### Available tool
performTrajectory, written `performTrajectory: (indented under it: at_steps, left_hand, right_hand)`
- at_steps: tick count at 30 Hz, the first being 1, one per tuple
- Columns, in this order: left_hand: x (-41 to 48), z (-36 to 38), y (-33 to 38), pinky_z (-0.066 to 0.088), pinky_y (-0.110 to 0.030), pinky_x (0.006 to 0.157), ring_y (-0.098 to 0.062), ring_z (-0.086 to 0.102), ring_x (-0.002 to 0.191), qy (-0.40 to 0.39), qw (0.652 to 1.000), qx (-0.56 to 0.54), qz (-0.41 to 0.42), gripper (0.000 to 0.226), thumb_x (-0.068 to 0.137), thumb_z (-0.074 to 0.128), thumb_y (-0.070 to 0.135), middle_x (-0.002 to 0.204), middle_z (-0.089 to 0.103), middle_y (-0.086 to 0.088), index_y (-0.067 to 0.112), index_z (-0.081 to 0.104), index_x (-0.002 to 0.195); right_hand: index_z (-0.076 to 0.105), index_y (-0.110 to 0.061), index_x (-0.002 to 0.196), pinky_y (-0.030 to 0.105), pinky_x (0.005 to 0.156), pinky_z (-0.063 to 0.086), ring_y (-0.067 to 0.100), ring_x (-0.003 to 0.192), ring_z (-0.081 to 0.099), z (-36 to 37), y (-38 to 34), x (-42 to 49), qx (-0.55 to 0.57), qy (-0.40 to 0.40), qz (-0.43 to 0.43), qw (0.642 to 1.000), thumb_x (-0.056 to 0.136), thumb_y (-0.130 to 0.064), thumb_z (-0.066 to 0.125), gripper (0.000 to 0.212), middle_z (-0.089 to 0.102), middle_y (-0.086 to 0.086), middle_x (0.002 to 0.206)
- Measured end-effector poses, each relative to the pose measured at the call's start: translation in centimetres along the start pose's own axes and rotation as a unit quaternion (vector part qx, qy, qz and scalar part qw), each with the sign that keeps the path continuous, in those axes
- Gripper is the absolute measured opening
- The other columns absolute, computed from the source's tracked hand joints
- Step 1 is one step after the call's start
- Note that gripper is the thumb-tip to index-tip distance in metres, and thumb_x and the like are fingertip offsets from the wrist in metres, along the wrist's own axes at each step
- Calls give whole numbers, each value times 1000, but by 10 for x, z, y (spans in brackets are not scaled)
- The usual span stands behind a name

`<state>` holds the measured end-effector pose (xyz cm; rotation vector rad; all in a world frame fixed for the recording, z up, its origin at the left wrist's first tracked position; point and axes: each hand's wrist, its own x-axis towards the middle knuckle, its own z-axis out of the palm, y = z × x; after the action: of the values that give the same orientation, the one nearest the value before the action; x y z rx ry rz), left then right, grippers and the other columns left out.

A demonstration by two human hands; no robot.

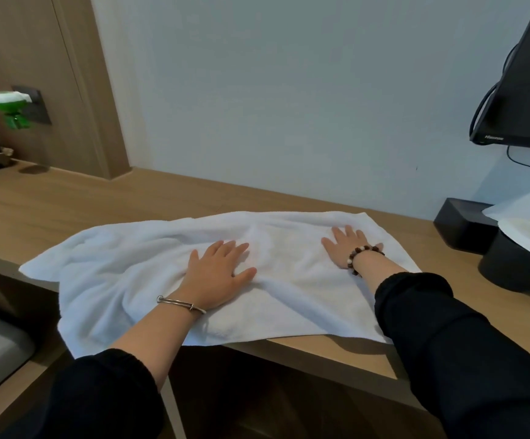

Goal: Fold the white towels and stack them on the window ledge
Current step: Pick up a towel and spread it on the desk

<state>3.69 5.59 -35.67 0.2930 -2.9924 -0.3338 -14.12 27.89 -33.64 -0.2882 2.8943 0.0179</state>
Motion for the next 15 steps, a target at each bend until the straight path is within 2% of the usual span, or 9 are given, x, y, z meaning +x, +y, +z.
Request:
performTrajectory:
  at_steps: [2,4,7,9,10,13,15]
  left_hand:
    - [1,0,0,7,-51,115,-13,6,146,-11,1000,-1,1,61,94,29,60,158,14,8,36,17,149]
    - [1,1,0,5,-51,116,-13,3,146,-24,1000,10,4,61,94,28,60,159,10,8,37,14,149]
    - [3,2,-1,4,-50,116,-13,2,146,-36,999,27,8,62,94,26,61,159,6,8,38,10,150]
    - [3,1,0,3,-50,116,-13,1,146,-43,998,37,12,62,94,25,61,160,5,8,39,9,150]
    - [3,1,0,3,-50,116,-13,1,146,-46,998,40,14,62,95,25,60,160,4,8,39,9,150]
    - [1,1,1,4,-49,116,-14,0,146,-53,997,49,28,61,95,25,60,160,3,8,38,8,150]
    - [1,0,2,5,-48,116,-14,2,146,-47,997,40,41,63,94,27,61,160,6,8,38,12,150]
  right_hand:
    - [-3,-28,152,58,114,0,26,147,-5,-6,1,-4,-9,9,55,998,94,-61,8,67,-10,0,160]
    - [-2,-20,153,59,114,-1,29,146,-5,-13,-9,-7,-17,25,57,998,97,-54,11,66,-8,6,160]
    - [3,-25,152,63,112,3,31,146,-7,-14,-44,-7,8,25,-71,997,89,-61,12,73,-10,5,159]
    - [8,-34,148,65,110,10,37,144,-4,-4,-65,-13,-35,3,-170,985,78,-66,10,77,-6,6,159]
    - [7,-36,147,64,110,11,38,144,-2,2,-68,-19,-51,-5,-192,980,80,-67,15,74,-4,4,159]
    - [-3,-38,150,63,110,5,23,146,-9,16,-57,-27,-31,-18,-159,987,90,-69,15,70,-12,-7,159]
    - [-5,-38,150,64,110,3,20,146,-11,18,-52,-32,-35,-10,-155,987,92,-66,12,66,-16,-7,158]
